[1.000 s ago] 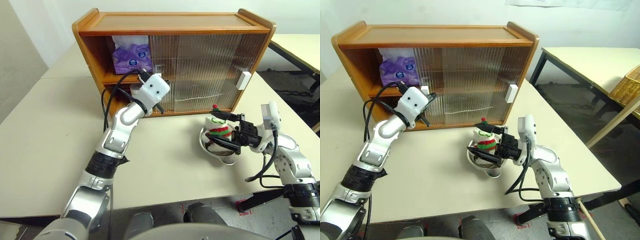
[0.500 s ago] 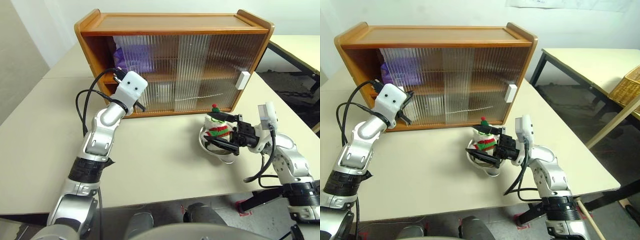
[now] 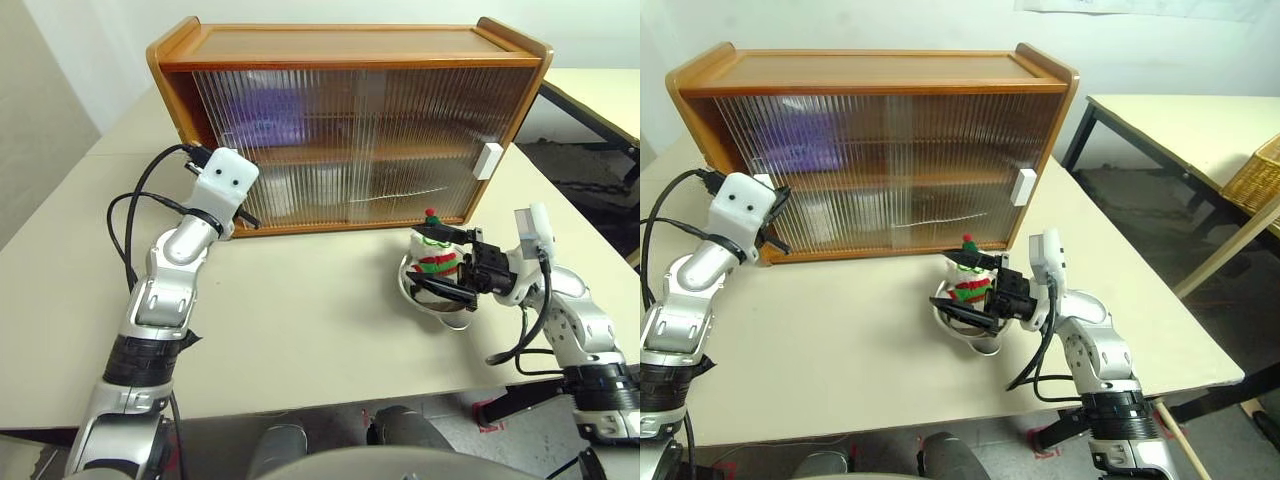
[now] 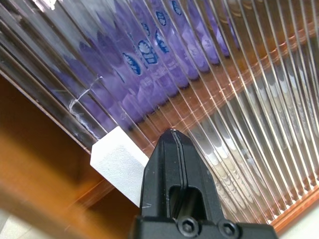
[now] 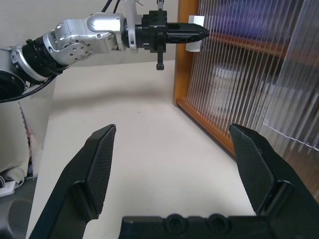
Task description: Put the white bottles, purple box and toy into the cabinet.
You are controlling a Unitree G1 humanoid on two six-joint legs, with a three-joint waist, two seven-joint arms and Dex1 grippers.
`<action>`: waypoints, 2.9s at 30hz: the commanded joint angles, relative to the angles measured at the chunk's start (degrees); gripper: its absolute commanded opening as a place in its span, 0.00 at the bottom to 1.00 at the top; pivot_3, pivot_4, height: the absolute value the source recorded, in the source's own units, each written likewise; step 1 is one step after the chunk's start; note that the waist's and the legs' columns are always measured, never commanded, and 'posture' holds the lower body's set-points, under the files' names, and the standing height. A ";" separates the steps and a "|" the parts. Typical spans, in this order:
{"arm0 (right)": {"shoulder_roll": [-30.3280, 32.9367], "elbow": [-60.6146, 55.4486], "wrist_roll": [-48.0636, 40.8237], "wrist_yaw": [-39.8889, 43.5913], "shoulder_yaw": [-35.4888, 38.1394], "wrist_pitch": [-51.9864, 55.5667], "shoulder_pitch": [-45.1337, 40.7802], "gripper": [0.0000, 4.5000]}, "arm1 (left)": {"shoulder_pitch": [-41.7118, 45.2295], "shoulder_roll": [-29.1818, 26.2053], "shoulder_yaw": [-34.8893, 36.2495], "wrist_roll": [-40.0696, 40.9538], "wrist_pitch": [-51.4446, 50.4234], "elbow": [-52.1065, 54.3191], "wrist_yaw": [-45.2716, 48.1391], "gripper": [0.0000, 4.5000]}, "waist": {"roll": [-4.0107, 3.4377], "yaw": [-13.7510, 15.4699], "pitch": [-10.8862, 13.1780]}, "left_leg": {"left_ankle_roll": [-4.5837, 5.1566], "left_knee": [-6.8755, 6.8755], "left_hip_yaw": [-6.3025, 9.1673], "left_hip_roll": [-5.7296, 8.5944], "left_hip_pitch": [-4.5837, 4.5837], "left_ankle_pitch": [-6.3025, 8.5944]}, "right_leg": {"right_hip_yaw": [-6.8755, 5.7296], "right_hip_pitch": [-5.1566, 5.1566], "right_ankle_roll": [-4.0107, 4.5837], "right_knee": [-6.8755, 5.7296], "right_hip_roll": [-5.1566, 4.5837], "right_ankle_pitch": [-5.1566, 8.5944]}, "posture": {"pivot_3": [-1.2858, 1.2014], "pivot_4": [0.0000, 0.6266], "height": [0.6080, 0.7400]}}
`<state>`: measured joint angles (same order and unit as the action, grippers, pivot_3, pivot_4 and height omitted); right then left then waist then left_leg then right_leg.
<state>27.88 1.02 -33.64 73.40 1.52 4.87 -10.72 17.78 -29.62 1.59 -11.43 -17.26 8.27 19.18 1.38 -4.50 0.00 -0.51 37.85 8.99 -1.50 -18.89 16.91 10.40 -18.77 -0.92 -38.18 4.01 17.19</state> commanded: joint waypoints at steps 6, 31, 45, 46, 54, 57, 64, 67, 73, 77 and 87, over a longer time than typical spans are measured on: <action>0.15 1.70 0.10 1.22 0.01 0.12 -1.49 1.00 | -2.03 -2.35 3.91 0.04 -2.18 -0.68 -1.17 0.01 | 0.00 0.12 0.00 | -0.01 -0.06 0.00 -0.02 0.00 0.00 | 0.00 -0.04 0.26 -0.01 0.00 -0.11 | 0.49 0.00 1.00; 1.56 3.87 -0.94 1.05 2.62 1.36 -2.91 1.00 | -5.48 5.03 3.59 25.72 5.62 1.15 16.65 0.92 | 0.03 2.47 0.00 | -0.10 -0.02 0.00 -0.06 -0.15 -0.03 | 0.01 -0.04 0.27 0.00 -0.01 0.03 | 0.49 0.00 1.00; 10.60 10.51 -1.77 -1.14 14.97 1.51 -5.43 0.01 | -16.54 -2.13 7.40 40.63 8.09 1.71 37.15 1.00 | 0.00 2.91 -0.02 | -0.24 0.00 0.00 -0.17 -0.24 0.00 | 0.01 -0.11 0.35 -0.06 0.01 0.30 | 0.49 0.00 1.00; 11.31 11.98 -0.94 -2.38 16.13 0.40 -5.63 0.01 | -16.95 -2.59 7.60 40.37 9.18 1.49 37.95 1.00 | -0.01 2.91 -0.01 | -0.22 0.01 0.00 -0.20 -0.24 0.00 | 0.01 -0.11 0.35 -0.06 0.01 0.30 | 0.49 0.00 1.00; 12.95 17.92 6.02 -12.69 18.30 -4.64 -5.73 0.01 | -18.86 -3.18 8.33 39.64 16.07 1.66 40.39 1.00 | -0.21 2.15 -0.11 | -0.10 -0.02 0.00 -0.37 -0.23 0.10 | -0.03 -0.24 0.41 -0.09 0.03 0.27 | 0.47 0.00 1.00; 12.31 19.04 8.37 -17.28 17.87 -5.22 -6.86 0.01 | -19.93 -3.85 7.32 38.60 16.68 2.17 40.57 1.00 | -0.24 1.51 -0.12 | -0.06 -0.02 0.00 -0.37 -0.32 0.13 | -0.03 -0.33 0.38 -0.08 0.02 0.27 | 0.47 0.00 1.00; 10.77 22.61 14.86 -25.17 15.11 -7.50 -11.51 0.01 | -19.79 -4.31 6.36 37.41 17.74 1.25 40.86 1.00 | -0.28 0.12 -0.12 | 0.09 -0.01 0.00 -0.40 -0.34 0.22 | -0.02 -0.35 0.26 -0.08 0.02 0.19 | 0.47 0.00 1.00; 10.11 23.33 15.36 -25.74 14.22 -7.62 -13.71 0.01 | -20.08 -4.33 6.31 37.14 18.46 0.54 41.04 1.00 | -0.34 -0.19 -0.13 | 0.15 -0.02 0.02 -0.44 -0.37 0.25 | -0.02 -0.38 0.20 -0.08 0.02 0.15 | 0.47 0.00 1.00; 9.74 23.44 15.87 -25.56 12.50 -7.05 -15.66 0.01 | -20.77 -4.37 6.17 36.75 19.93 -0.45 41.17 1.00 | -0.39 -0.19 -0.16 | 0.16 -0.04 0.04 -0.49 -0.61 0.26 | -0.06 -0.59 -0.08 -0.07 0.03 0.00 | 0.48 0.00 1.00; 9.30 23.20 15.78 -25.13 11.90 -6.64 -16.30 0.01 | -21.04 -4.38 5.97 36.72 20.16 -0.44 41.00 1.00 | -0.43 -0.04 -0.18 | 0.16 0.00 0.04 -0.57 -0.88 0.25 | -0.10 -0.82 -0.29 -0.07 0.04 -0.12 | 0.48 0.00 1.00; 6.80 19.67 15.39 -24.33 9.01 -3.90 -17.10 0.01 | -21.05 -4.97 6.10 36.77 20.46 -0.92 41.16 1.00 | -0.50 -0.13 -0.20 | 0.15 -0.01 0.01 -0.75 -0.90 0.25 | -0.16 -0.91 -0.16 -0.08 0.16 -0.19 | 0.48 0.00 1.00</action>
<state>35.19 22.08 -18.17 48.52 12.10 0.17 -26.94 -2.95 -34.20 8.10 26.31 2.66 8.22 60.02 0.88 -4.64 -0.20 -0.37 37.84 9.00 -2.26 -19.79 17.15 10.24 -19.68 -1.08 -38.26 4.17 16.98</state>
